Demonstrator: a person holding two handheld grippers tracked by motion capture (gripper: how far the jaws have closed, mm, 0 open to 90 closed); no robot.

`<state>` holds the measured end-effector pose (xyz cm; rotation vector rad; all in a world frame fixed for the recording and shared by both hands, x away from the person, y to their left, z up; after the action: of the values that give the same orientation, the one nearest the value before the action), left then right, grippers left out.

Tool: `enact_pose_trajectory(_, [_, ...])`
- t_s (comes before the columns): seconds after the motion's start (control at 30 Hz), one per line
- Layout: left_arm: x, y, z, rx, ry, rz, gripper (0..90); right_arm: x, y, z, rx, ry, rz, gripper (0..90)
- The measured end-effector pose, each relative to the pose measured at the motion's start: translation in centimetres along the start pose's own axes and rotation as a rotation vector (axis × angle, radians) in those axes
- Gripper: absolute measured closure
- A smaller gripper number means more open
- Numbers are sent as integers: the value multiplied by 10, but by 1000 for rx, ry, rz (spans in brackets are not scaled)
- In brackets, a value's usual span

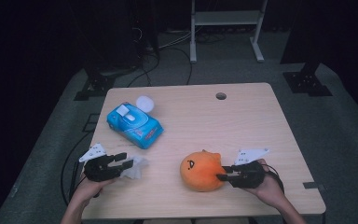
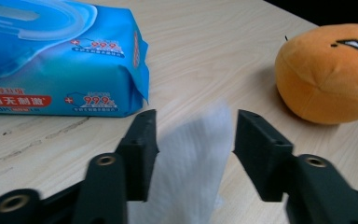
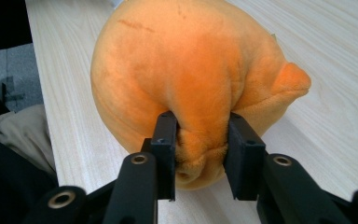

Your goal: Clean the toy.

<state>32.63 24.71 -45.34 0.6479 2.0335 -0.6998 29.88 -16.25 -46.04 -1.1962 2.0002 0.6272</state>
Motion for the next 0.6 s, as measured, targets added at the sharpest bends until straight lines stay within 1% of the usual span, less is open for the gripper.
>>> enact_pose_trajectory(0.07, [0,-1,0,-2,-3,8,443,-1,1,0,-5,-3,-7,685])
enact_pose_trajectory(0.17, [-1,-2,1,-4,-12,7,410,-2,2,-1,-9,-13,-4,703])
enact_pose_trajectory(0.27, [-2,-3,4,-5,-18,-2,387,-5,2,-2,-8,-29,-5,728])
enact_pose_trajectory(0.3, [-2,-3,4,-6,-16,4,381,-6,1,-2,-8,-31,-7,734])
enact_pose_trajectory(0.43, [-3,-7,6,-2,-19,9,372,-12,-2,-2,6,-47,-12,754])
enact_pose_trajectory(0.6, [-7,-12,6,18,-34,14,371,-24,-10,0,32,-65,-19,763])
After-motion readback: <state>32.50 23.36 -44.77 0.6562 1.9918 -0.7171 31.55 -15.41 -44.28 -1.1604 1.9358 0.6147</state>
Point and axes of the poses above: each handheld gripper's, and its own axes: z roughly forward along the jaws, x roughly out of its underside, y roughly to its left, the point moved 5 cm from there along z, roughly forward along the jaws, and after that the axes turned 4 degrees about -z, right-handed, at the moved point
